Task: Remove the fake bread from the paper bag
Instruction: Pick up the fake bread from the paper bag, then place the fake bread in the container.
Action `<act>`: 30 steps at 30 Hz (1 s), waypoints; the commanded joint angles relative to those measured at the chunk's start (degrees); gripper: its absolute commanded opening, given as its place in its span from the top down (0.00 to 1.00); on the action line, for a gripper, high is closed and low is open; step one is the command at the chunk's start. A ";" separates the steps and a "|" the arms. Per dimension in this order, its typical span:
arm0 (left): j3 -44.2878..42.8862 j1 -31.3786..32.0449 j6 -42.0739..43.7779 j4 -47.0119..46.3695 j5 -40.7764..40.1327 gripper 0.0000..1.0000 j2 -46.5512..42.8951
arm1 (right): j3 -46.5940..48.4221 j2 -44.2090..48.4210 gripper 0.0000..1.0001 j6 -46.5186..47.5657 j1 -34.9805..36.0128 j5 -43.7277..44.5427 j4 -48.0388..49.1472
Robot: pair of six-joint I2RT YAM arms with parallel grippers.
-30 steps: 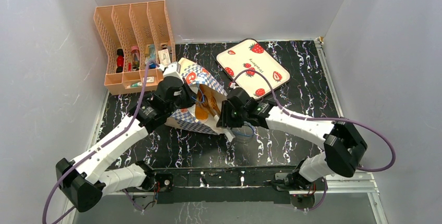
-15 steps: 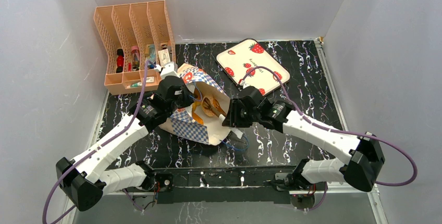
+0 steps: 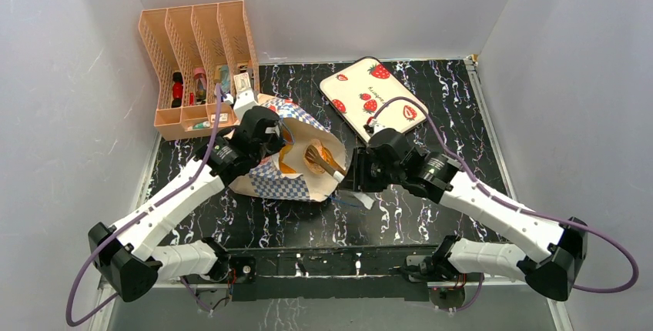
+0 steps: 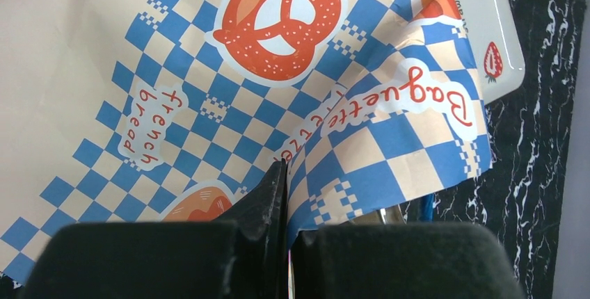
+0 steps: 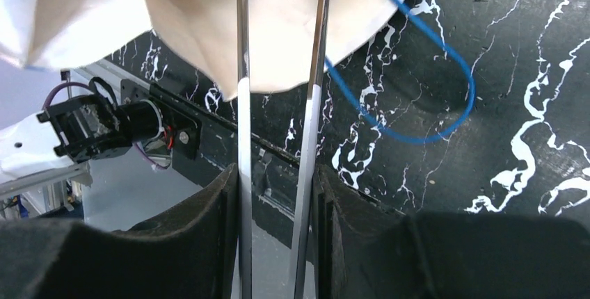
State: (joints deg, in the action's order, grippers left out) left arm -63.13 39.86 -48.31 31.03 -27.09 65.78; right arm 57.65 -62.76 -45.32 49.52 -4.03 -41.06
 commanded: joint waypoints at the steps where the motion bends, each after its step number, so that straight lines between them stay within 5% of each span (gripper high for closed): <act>1: -3.67 -0.28 -3.67 7.05 -5.49 1.00 2.39 | 5.24 4.90 1.00 1.17 0.14 1.16 -0.95; 15: -2.49 -2.62 -3.57 7.04 -3.40 1.00 4.62 | 13.97 10.97 1.00 -1.37 0.14 9.56 -8.04; 23: 0.40 -3.95 -2.31 7.14 -0.81 1.00 1.71 | 13.57 11.38 1.00 -3.20 0.13 17.72 -1.34; 30: 1.79 -4.38 -0.28 5.93 3.31 1.00 -0.55 | 15.94 3.04 1.00 -1.22 0.10 25.07 5.75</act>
State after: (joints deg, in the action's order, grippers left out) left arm -61.98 36.10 -50.68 36.05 -25.56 67.35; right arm 69.47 -55.46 -47.46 49.50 13.80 -46.15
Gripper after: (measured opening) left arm 0.009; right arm 0.330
